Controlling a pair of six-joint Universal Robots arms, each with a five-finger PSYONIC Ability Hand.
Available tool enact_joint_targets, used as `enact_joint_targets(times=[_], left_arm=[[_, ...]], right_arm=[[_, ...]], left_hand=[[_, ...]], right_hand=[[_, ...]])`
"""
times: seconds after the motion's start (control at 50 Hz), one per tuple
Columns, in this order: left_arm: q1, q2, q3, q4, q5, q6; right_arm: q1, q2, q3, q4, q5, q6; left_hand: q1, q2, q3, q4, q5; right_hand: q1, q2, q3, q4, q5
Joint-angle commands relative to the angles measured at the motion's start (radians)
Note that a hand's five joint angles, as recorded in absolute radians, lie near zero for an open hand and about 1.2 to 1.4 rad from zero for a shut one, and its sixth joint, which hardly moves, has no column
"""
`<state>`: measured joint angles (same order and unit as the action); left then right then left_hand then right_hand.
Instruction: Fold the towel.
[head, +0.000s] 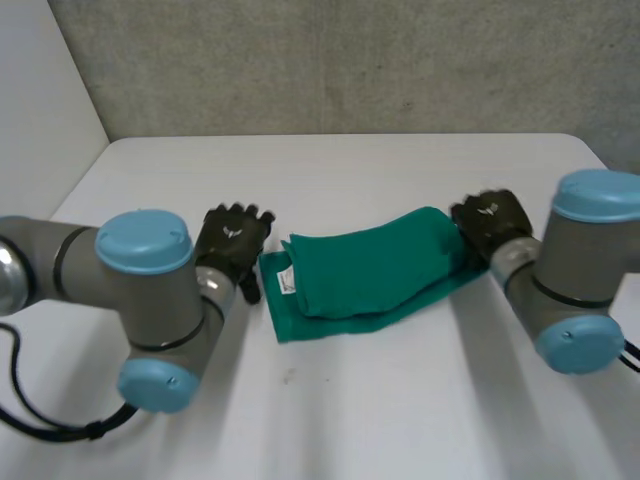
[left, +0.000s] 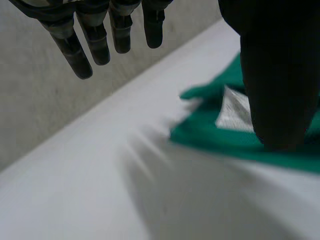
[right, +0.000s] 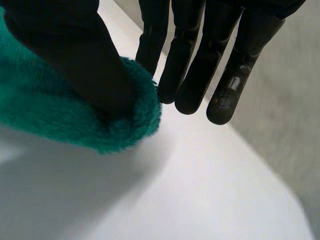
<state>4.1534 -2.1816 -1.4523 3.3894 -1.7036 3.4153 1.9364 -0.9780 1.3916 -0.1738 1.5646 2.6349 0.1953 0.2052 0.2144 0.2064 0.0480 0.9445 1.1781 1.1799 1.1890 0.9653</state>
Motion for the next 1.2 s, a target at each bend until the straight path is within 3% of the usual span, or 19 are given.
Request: enact_joint_targets(times=[0.02, 0.16, 0.26, 0.3, 0.32, 0.44, 0.52, 0.64, 0.68, 0.86, 1.06, 1.2], left_arm=[[0.004, 0.088, -0.177, -0.015, 0.002, -0.004], [0.043, 0.17, -0.203, -0.009, 0.002, -0.004], [0.099, 0.212, -0.183, -0.001, 0.005, -0.005], [0.097, 0.21, -0.162, 0.001, 0.005, -0.007], [0.097, 0.21, -0.149, 0.004, 0.007, -0.01], [0.079, 0.184, -0.062, 0.004, 0.007, -0.056], [0.005, 0.134, 0.042, 0.004, 0.01, -0.129], [-0.064, 0.051, 0.17, 0.002, 0.038, -0.197], [-0.116, -0.018, 0.253, -0.007, 0.087, -0.237], [-0.142, -0.162, 0.365, -0.094, 0.098, -0.268], [-0.121, -0.185, 0.288, -0.165, -0.099, -0.246], [-0.093, -0.15, 0.181, -0.16, -0.1, -0.145]], right_arm=[[0.263, 0.025, -0.134, 0.016, -0.06, -0.113], [0.401, 0.131, -0.134, 0.017, -0.237, -0.124], [0.417, 0.137, -0.131, 0.014, -0.25, -0.115], [0.411, 0.125, -0.126, 0.01, -0.236, -0.105], [0.403, 0.115, -0.123, 0.002, -0.218, -0.093], [0.27, 0.009, -0.118, -0.041, -0.086, 0.106], [0.214, -0.01, -0.118, -0.024, -0.067, 0.279], [0.142, -0.027, -0.138, 0.123, -0.074, 0.447], [0.127, -0.027, -0.14, 0.145, -0.078, 0.464], [0.093, -0.013, -0.175, 0.172, -0.077, 0.49], [0.108, 0.107, -0.31, 0.29, -0.118, 0.473], [0.174, 0.229, -0.443, 0.414, -0.253, 0.479]], left_hand=[[0.033, 0.023, 0.014, 0.022, 0.006], [0.021, 0.011, 0.002, 0.01, -0.006], [0.021, 0.011, 0.002, 0.01, -0.006], [0.021, 0.011, 0.002, 0.01, -0.006], [0.021, 0.011, 0.002, 0.01, -0.006], [0.027, 0.017, 0.008, 0.016, 0.0], [0.042, 0.032, 0.023, 0.031, 0.014], [0.068, 0.058, 0.049, 0.057, 0.041], [0.097, 0.088, 0.078, 0.086, 0.07], [0.159, 0.149, 0.14, 0.148, 0.132], [0.144, 0.135, 0.125, 0.133, 0.117], [0.109, 0.099, 0.09, 0.098, 0.082]], right_hand=[[0.452, 0.218, 0.216, 0.207, 0.256], [0.452, 0.218, 0.216, 0.207, 0.256], [0.452, 0.218, 0.216, 0.207, 0.256], [0.073, -0.16, -0.162, -0.171, -0.122], [-0.249, -0.482, -0.484, -0.493, -0.444], [-0.603, -0.836, -0.838, -0.847, -0.798], [-0.756, -0.99, -0.992, -1.001, -0.952], [-0.77, -1.004, -1.005, -1.014, -0.965], [-0.77, -1.004, -1.005, -1.014, -0.965], [-0.77, -1.004, -1.005, -1.014, -0.965], [-0.77, -1.004, -1.005, -1.014, -0.965], [-0.77, -1.004, -1.005, -1.014, -0.965]])
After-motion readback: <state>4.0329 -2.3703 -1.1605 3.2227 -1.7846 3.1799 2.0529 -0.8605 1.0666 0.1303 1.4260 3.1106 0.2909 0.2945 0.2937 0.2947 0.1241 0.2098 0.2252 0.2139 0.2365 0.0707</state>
